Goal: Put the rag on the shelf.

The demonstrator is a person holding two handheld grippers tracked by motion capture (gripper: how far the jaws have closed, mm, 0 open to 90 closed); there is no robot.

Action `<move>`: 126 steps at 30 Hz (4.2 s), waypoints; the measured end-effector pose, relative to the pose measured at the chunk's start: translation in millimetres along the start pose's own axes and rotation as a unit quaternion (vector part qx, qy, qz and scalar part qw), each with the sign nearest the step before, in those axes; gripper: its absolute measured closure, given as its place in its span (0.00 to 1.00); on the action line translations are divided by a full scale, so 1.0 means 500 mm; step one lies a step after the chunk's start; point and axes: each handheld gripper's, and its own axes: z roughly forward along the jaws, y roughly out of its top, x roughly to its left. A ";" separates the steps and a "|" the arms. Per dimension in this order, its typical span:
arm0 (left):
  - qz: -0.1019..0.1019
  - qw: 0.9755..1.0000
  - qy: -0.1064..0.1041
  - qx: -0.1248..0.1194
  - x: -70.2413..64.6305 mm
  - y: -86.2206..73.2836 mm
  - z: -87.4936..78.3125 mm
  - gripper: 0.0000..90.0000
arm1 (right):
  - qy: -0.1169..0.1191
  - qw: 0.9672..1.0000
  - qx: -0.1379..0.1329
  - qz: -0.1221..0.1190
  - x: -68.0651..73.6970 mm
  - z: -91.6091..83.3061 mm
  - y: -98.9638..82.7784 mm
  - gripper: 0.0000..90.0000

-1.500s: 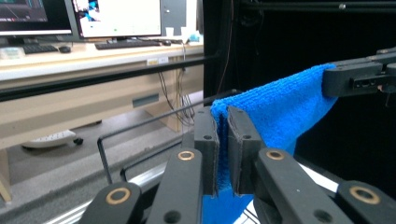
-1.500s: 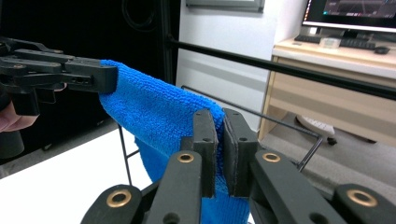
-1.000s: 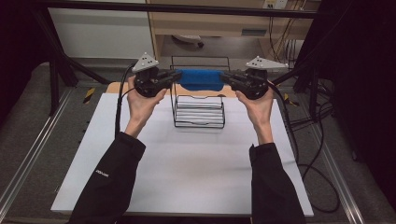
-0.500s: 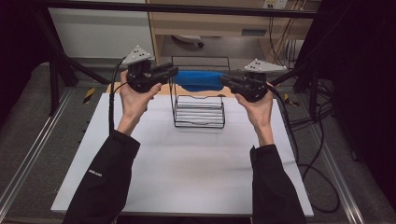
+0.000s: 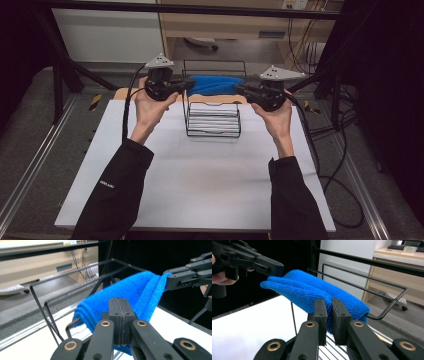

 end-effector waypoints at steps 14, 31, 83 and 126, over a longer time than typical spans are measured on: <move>0.010 1.000 0.008 0.016 -0.006 -0.031 0.025 1.00 | 0.005 1.000 -0.005 0.006 0.007 -0.008 0.004 0.69; 0.021 0.999 0.017 0.023 -0.001 -0.070 0.041 1.00 | -0.004 0.999 0.046 0.027 0.012 0.016 -0.035 1.00; -0.026 0.992 0.054 0.114 0.021 -0.355 -0.133 0.07 | -0.011 0.994 0.086 0.064 0.052 -0.089 -0.202 0.01; -0.016 0.988 0.064 0.139 0.029 -0.541 -0.207 0.07 | -0.014 0.984 0.150 0.096 0.034 -0.183 -0.465 0.01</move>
